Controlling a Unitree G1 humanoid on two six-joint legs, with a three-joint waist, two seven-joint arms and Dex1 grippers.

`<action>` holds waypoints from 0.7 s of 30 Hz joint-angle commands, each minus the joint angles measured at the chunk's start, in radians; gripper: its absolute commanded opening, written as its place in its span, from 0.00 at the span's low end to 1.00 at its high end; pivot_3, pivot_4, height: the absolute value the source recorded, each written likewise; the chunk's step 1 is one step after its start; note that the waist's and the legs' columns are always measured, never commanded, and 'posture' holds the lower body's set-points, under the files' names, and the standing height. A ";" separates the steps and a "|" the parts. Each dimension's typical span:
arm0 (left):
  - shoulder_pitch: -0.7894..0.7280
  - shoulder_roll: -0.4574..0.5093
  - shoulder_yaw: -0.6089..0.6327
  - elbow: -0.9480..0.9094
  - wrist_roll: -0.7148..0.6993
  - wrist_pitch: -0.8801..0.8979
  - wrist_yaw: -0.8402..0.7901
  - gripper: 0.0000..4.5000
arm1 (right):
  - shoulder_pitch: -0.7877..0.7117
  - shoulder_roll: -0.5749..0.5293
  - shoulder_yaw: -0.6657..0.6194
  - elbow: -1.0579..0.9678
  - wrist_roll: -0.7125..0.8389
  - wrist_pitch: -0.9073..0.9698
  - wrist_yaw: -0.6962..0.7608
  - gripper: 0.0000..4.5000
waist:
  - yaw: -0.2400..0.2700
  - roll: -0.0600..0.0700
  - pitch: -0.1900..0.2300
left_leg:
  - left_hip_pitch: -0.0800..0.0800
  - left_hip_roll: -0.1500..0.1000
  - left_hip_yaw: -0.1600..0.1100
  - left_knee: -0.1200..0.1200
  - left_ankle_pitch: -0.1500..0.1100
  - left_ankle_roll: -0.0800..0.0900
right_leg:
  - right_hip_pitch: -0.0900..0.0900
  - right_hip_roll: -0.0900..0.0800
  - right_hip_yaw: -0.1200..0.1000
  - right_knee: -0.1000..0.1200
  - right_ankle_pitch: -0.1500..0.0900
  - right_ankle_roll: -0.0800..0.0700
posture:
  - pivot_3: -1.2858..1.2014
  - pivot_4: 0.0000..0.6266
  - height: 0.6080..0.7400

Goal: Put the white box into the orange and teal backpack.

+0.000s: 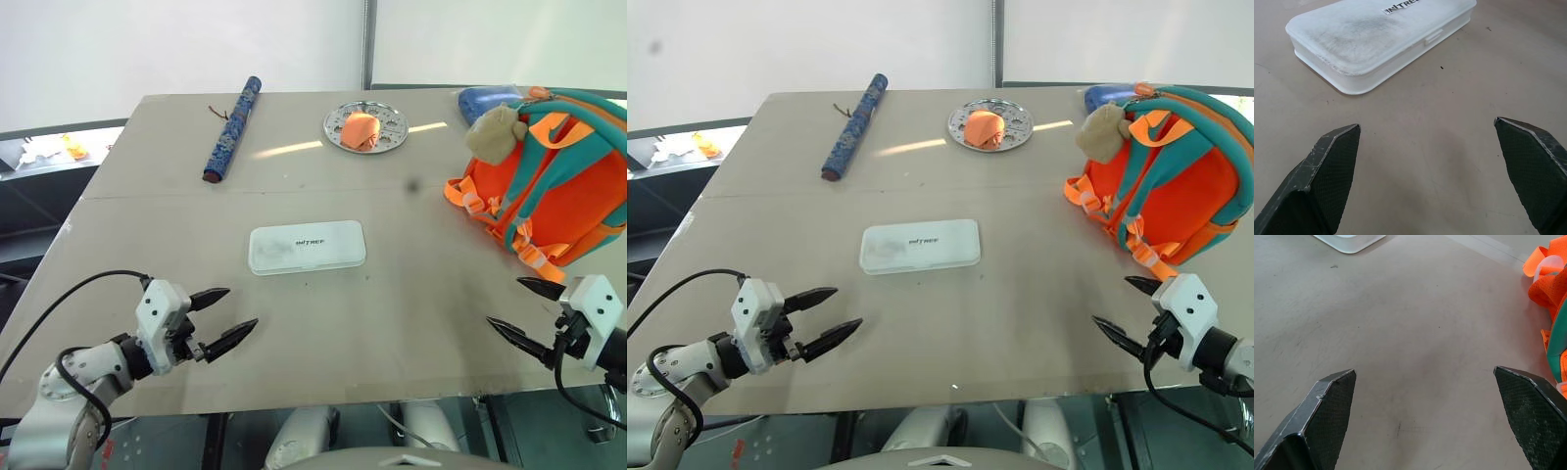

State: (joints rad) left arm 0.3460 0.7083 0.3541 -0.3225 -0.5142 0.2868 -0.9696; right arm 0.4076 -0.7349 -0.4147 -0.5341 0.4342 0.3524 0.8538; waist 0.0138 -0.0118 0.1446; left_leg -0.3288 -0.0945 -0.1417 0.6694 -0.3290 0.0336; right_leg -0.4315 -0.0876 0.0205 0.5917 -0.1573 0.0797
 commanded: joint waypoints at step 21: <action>-0.399 -0.118 0.092 0.161 -0.066 0.276 0.438 0.08 | -0.526 0.291 0.521 -0.078 -0.163 0.376 -0.540 0.00 | -0.002 -0.001 0.000 | 0.000 -0.001 -0.002 -0.001 0.000 -0.002 | -0.002 0.001 -0.001 0.000 0.000 0.000 | 0.52 0.24 0.93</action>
State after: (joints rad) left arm -0.0305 0.5652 0.4378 -0.1551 -0.5741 0.5315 -0.5551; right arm -0.0811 -0.4466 0.0716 -0.6354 0.3021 0.7384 0.3099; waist 0.0123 -0.0125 0.1444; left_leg -0.3286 -0.0951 -0.1434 0.6689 -0.3294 0.0320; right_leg -0.4331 -0.0864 0.0199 0.5922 -0.1569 0.0794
